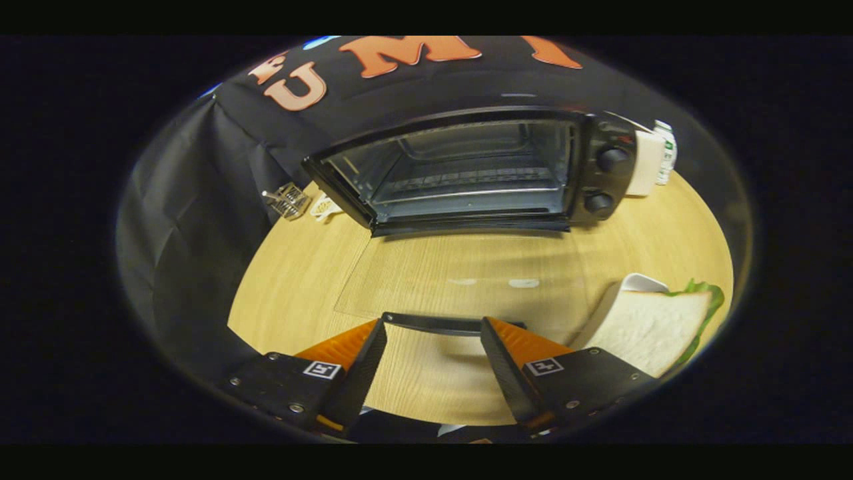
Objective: Open the toaster oven, put the food inside, and close the toaster oven door.
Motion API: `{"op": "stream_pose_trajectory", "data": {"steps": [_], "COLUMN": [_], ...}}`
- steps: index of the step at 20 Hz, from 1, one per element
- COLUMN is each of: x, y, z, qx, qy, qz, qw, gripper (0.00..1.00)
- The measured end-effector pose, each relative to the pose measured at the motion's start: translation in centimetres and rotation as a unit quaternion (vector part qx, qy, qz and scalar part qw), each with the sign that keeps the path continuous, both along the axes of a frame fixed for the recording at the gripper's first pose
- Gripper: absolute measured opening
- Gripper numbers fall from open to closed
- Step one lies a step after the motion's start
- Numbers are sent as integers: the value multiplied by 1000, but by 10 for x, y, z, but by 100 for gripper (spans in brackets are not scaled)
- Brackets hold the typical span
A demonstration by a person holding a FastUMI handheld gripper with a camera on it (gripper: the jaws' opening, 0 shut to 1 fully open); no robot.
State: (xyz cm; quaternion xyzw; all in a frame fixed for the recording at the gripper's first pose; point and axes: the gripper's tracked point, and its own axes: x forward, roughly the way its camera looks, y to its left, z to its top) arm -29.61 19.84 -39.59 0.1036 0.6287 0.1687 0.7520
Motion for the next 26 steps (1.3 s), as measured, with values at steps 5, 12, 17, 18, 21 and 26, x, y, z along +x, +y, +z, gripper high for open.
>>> {"op": "stream_pose_trajectory", "data": {"steps": [5,12,17,18,21,26], "x": [21,15,-11,-13,-20,-13], "y": [-82,-185,-189,-188,-183,-170], "z": [33,18,-18,-25,-39,-34], "qx": [-46,-141,-106,-93,-52,60], "qy": [-38,-28,36,46,76,110], "qz": [-38,-73,-132,-155,-204,-291], "qw": [997,987,985,983,975,949], "gripper": [99,99,97,95,80,46]}}
